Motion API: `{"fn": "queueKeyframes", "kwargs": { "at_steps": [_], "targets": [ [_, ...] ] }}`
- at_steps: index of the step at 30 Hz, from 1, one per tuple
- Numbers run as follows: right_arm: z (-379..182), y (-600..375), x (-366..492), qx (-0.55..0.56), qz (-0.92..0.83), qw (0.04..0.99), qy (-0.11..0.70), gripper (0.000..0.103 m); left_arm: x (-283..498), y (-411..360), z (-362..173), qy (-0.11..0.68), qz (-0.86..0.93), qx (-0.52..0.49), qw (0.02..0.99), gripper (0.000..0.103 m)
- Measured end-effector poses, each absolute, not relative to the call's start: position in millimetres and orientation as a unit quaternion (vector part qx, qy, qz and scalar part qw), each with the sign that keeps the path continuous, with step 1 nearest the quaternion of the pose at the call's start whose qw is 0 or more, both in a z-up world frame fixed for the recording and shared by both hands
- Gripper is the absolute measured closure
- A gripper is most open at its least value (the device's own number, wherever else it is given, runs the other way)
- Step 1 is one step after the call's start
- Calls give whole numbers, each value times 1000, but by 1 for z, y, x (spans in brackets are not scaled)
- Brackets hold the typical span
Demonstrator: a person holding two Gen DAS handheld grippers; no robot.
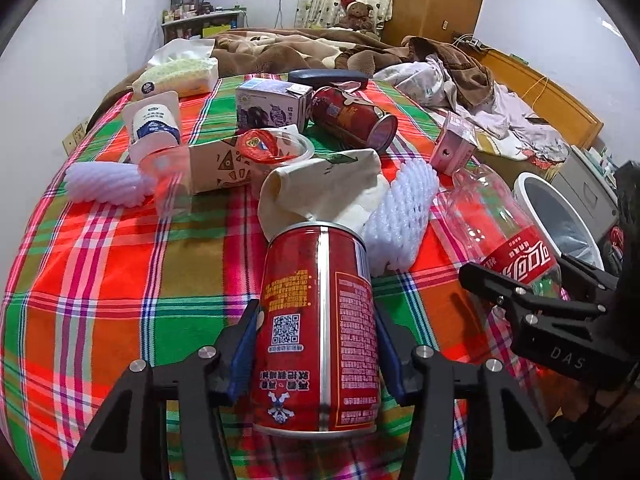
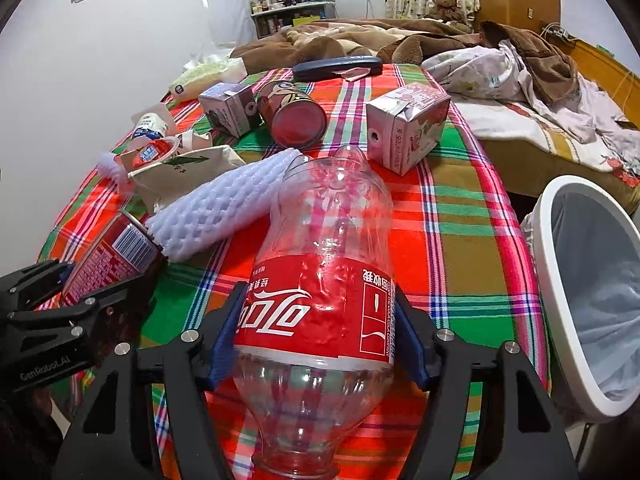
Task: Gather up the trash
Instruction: 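Grasp the red soda can with the left tool while the right tool grasps the Coca-Cola bottle, then carry can and bottle over the white bin and open both tools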
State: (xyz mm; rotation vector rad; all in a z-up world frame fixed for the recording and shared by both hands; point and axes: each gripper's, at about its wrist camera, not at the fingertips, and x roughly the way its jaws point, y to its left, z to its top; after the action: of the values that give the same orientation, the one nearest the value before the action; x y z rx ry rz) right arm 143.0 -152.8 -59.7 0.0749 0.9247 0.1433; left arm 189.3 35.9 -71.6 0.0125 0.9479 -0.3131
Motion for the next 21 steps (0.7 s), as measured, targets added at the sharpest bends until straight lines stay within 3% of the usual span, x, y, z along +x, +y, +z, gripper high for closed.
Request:
{"fn": "queueKeyframes", "kwargs": {
  "at_steps": [21],
  "targets": [
    [-43,-183,129,52,90,905,412,37,161,18,-43,422,-137,-5,896,50]
  ]
}}
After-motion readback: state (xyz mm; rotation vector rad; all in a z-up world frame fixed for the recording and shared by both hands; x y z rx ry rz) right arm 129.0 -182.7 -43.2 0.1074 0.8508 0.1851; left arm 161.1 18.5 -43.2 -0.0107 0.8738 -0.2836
